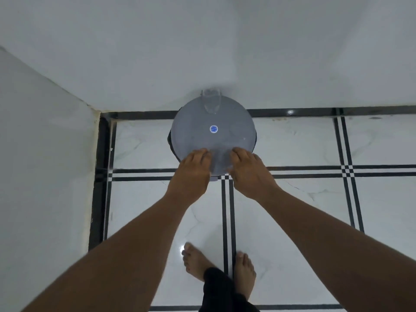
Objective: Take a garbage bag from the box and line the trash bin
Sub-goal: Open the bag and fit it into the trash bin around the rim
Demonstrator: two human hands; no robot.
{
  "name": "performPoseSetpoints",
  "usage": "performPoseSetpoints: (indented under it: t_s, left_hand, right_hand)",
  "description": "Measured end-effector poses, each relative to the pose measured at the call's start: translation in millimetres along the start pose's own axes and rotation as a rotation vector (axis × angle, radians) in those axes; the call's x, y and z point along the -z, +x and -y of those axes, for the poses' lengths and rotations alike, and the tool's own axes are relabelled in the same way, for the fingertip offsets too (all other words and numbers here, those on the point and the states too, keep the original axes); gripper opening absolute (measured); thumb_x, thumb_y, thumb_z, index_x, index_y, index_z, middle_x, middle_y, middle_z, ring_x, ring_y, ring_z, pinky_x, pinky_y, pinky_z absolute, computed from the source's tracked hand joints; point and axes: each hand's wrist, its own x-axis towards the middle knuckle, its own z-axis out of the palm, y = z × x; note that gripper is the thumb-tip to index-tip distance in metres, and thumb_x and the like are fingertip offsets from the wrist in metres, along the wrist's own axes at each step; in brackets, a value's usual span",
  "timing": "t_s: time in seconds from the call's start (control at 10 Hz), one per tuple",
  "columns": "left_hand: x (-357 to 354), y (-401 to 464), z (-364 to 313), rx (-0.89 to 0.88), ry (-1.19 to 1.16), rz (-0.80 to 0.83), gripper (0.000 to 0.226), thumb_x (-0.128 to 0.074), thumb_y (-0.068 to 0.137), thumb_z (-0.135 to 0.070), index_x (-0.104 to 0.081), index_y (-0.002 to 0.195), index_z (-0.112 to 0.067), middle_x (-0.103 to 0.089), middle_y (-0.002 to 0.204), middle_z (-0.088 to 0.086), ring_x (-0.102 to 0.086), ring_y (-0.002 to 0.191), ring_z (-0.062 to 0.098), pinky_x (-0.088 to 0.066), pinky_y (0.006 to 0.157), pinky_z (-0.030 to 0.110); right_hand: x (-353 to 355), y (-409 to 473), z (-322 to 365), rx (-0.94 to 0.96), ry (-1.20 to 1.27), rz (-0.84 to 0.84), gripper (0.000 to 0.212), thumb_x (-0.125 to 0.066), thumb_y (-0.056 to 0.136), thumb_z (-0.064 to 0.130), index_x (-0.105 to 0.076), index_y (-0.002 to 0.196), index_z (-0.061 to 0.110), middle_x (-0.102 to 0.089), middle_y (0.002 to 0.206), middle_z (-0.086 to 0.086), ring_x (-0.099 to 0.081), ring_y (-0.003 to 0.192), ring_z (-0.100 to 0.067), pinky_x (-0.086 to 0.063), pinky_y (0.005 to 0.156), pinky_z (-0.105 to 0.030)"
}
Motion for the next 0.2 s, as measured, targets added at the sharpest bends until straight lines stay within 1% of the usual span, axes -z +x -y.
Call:
performPoseSetpoints:
  t_s: [0.1, 0.2]
  left_hand:
    - [11.4, -4.4, -18.8, 0.139, -0.049, 0.142, 0.051, -0.068, 0.086, -0.005, -0.059, 0.135, 0.005, -0.063, 0.134, 0.023, -0.062, 0.12, 0.043, -0.055, 0.099, 0.05]
    - [65.1, 1.9, -43.4, 0.196, -0.029, 0.095, 0.054, -0.055, 0.097, -0.015, -0.046, 0.148, -0.003, -0.049, 0.152, 0.015, -0.048, 0.138, 0.035, -0.044, 0.109, 0.047]
  right_hand:
    - [14.0, -8.2, 4.6, -0.086, 0.093, 0.098, 0.052, -0.063, 0.093, 0.016, -0.051, 0.142, 0.003, -0.054, 0.141, -0.015, -0.055, 0.128, -0.035, -0.048, 0.104, -0.043]
    - [56.5, -7.1, 12.5, -0.148, 0.207, 0.103, 0.051, -0.056, 0.1, 0.026, -0.046, 0.146, 0.005, -0.048, 0.147, -0.014, -0.052, 0.132, -0.034, -0.047, 0.105, -0.042]
